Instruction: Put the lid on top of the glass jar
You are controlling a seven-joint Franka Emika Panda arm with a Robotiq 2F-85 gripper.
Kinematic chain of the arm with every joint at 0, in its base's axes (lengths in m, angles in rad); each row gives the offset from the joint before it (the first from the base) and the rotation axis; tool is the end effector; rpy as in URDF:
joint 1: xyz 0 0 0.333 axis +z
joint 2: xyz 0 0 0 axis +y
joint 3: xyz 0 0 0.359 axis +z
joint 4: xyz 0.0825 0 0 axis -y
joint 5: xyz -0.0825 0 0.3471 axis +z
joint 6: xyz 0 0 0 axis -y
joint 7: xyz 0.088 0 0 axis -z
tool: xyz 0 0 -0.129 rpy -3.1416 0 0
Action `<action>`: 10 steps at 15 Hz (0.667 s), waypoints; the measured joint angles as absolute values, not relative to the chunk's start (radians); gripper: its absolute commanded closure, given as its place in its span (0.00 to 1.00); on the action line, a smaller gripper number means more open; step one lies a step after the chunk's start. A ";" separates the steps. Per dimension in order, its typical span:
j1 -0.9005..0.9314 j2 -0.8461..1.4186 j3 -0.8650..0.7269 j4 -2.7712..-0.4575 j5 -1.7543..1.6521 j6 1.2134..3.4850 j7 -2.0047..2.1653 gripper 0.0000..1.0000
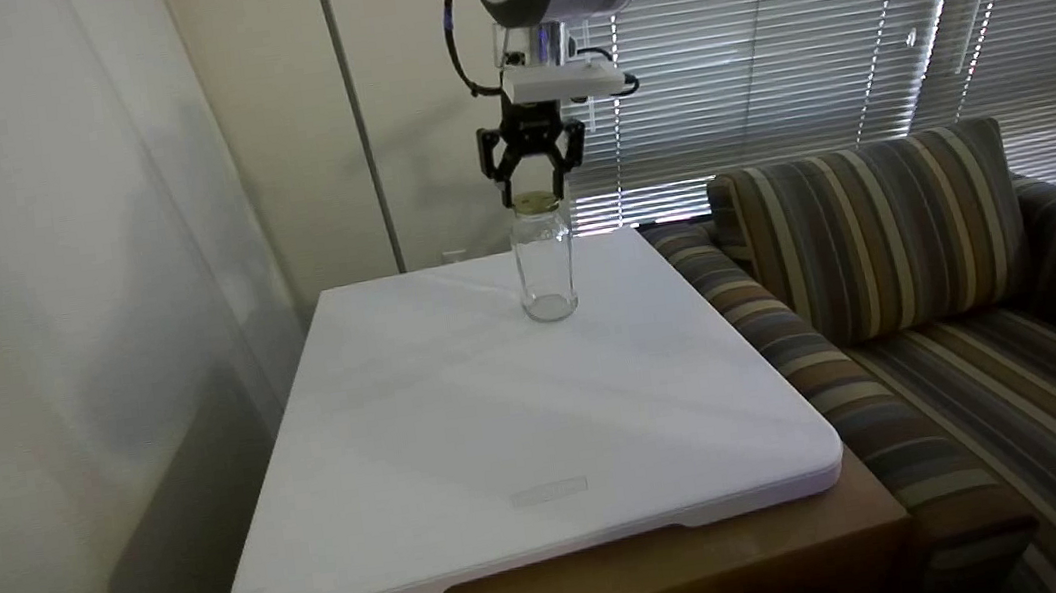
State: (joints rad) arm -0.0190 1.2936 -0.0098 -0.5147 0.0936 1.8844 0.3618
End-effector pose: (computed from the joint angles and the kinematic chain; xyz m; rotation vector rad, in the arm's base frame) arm 0.8223 -0.0099 0.2288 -2.9844 0.6184 -0.0937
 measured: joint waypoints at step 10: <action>0.007 1.284 -0.012 -0.473 0.063 1.868 0.379 0.00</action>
